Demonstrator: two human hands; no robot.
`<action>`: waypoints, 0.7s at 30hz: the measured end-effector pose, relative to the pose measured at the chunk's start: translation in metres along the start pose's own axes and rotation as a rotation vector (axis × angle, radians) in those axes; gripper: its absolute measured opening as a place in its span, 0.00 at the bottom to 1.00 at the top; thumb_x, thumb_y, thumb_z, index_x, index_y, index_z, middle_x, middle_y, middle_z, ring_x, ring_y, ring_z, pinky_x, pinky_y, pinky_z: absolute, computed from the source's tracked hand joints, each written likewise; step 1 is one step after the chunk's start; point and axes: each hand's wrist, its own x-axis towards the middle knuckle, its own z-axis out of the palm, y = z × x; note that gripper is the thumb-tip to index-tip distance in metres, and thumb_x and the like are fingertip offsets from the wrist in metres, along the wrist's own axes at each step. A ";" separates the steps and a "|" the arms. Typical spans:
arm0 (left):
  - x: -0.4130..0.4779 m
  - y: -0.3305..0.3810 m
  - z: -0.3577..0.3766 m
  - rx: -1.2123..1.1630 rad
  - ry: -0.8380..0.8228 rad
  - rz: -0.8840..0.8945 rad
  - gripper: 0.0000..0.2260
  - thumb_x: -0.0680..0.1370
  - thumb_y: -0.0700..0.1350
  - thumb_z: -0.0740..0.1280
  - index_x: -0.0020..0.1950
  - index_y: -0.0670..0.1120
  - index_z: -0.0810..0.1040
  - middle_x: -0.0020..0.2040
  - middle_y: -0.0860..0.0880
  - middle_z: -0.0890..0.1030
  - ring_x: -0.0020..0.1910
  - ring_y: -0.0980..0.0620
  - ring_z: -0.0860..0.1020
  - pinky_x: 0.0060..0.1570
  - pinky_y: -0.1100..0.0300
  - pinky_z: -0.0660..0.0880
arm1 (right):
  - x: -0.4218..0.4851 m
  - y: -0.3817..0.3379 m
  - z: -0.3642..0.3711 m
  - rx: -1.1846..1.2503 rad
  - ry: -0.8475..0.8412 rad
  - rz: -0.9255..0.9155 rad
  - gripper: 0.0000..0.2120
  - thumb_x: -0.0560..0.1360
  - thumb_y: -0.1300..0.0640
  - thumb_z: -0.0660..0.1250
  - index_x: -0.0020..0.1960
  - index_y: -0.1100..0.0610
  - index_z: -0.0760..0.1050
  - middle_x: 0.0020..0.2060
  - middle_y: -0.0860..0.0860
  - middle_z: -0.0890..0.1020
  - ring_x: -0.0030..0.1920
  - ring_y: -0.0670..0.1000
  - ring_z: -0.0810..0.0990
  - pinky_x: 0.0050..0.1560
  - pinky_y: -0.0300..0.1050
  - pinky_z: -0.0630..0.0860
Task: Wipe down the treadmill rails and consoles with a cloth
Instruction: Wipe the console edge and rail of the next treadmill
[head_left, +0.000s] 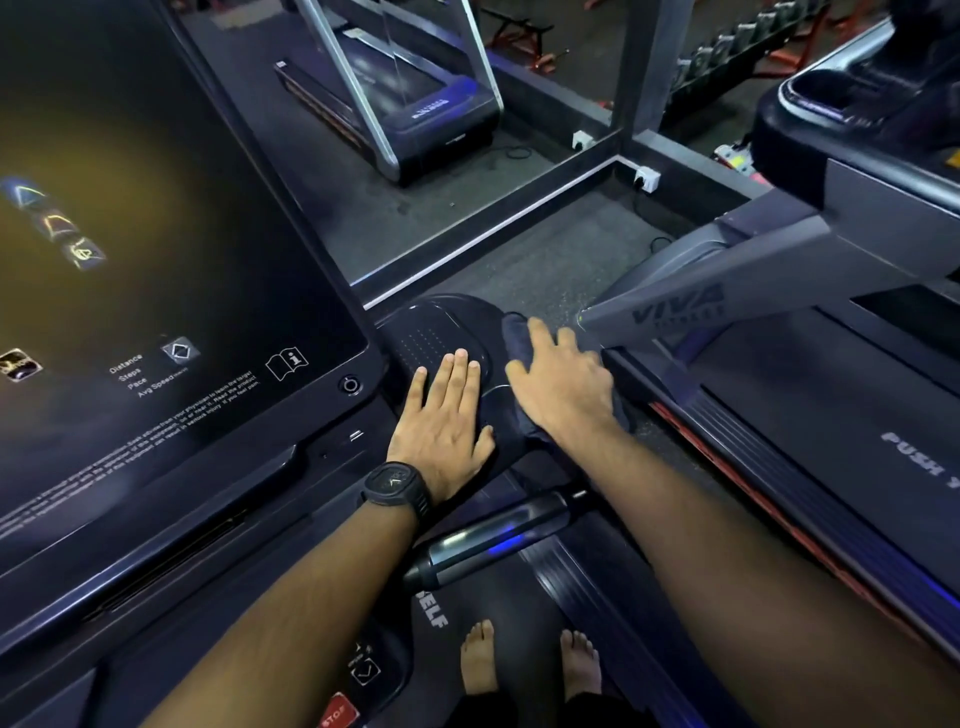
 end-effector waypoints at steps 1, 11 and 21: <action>0.000 0.000 0.000 -0.001 0.002 -0.002 0.35 0.79 0.59 0.48 0.81 0.40 0.51 0.82 0.41 0.51 0.81 0.45 0.50 0.78 0.41 0.48 | -0.006 0.000 0.000 0.031 0.002 0.097 0.32 0.80 0.39 0.57 0.80 0.48 0.56 0.72 0.57 0.69 0.63 0.66 0.74 0.57 0.61 0.74; 0.004 0.002 0.001 -0.021 0.022 -0.015 0.35 0.80 0.58 0.55 0.81 0.40 0.53 0.81 0.41 0.53 0.81 0.45 0.51 0.77 0.39 0.48 | -0.011 0.005 -0.003 0.047 -0.013 0.091 0.30 0.80 0.40 0.56 0.79 0.48 0.59 0.72 0.57 0.69 0.65 0.66 0.73 0.59 0.60 0.72; 0.005 0.002 0.001 -0.076 0.021 -0.021 0.35 0.79 0.57 0.55 0.81 0.40 0.51 0.81 0.41 0.52 0.81 0.45 0.51 0.77 0.38 0.49 | -0.021 0.006 0.000 -0.065 0.055 0.014 0.28 0.79 0.40 0.58 0.77 0.48 0.63 0.70 0.57 0.72 0.61 0.66 0.76 0.56 0.59 0.74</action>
